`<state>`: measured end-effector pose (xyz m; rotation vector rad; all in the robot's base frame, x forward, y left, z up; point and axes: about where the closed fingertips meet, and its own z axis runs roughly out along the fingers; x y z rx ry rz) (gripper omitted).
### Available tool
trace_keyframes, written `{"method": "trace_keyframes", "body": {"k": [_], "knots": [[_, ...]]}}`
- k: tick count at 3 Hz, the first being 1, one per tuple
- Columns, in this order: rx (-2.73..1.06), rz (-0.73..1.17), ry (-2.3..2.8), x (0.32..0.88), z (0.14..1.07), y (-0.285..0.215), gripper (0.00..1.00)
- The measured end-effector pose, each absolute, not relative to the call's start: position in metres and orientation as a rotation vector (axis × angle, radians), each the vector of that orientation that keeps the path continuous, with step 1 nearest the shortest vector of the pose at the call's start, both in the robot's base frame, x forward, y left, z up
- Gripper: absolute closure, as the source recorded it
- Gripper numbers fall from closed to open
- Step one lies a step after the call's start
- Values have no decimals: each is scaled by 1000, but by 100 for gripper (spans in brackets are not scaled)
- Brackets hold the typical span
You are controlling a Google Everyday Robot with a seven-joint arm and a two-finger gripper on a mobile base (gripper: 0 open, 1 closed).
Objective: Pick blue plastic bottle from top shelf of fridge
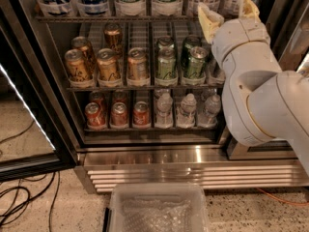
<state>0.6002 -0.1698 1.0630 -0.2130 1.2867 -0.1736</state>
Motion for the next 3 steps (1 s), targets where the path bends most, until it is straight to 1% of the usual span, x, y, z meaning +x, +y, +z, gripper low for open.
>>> {"method": "trace_keyframes", "body": {"k": [1,3], "knots": [[-179,-188,1286,605,1066,-180,46],[-133,-207,1269,613,1078,-195,45]]}}
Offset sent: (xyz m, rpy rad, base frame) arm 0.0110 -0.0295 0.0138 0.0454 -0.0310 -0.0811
